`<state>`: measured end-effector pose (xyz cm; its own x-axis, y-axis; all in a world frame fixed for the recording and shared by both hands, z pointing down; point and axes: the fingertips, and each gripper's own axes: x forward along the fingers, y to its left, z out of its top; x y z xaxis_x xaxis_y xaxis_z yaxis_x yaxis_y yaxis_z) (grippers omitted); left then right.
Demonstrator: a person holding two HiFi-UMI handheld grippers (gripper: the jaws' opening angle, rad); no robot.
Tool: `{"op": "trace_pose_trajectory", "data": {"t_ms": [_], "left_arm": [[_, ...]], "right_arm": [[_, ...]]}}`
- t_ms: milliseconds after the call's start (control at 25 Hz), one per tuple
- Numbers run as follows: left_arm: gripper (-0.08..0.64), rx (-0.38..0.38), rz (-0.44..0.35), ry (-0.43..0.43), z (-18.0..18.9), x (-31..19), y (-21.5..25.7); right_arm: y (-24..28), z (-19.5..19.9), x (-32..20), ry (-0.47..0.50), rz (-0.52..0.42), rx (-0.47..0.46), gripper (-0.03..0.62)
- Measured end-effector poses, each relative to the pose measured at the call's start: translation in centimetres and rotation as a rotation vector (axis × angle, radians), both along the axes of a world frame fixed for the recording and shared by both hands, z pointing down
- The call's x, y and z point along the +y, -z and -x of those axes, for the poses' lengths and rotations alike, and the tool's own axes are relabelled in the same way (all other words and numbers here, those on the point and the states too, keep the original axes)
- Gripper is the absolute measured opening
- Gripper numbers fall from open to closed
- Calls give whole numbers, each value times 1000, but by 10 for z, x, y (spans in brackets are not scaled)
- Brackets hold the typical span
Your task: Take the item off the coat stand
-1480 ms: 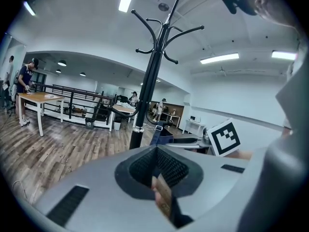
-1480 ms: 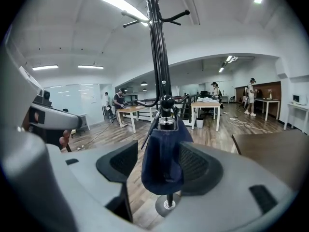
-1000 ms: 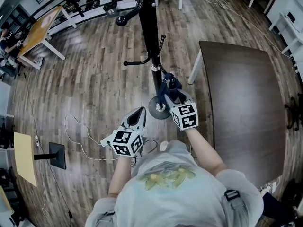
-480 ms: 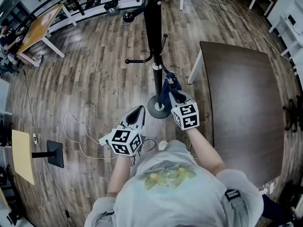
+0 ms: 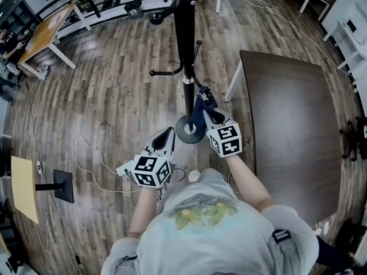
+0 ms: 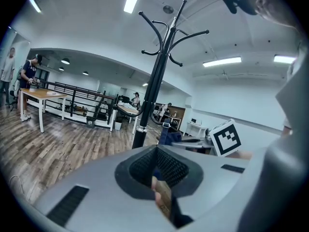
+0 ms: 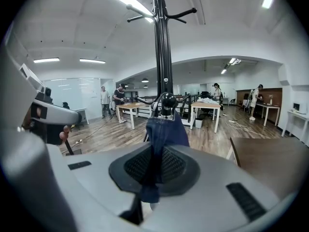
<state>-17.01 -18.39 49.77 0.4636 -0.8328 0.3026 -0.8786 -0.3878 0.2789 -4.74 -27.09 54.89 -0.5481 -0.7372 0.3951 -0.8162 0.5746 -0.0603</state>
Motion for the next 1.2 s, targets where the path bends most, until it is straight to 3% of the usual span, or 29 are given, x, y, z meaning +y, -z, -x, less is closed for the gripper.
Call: {"op": "trace_pose_trajectory", "data": {"t_ms": [1200], "left_arm": [[15,0,0,0,-14,11,-3]], "right_arm": [[35,-14,12,-2,-66,-70,26]]}}
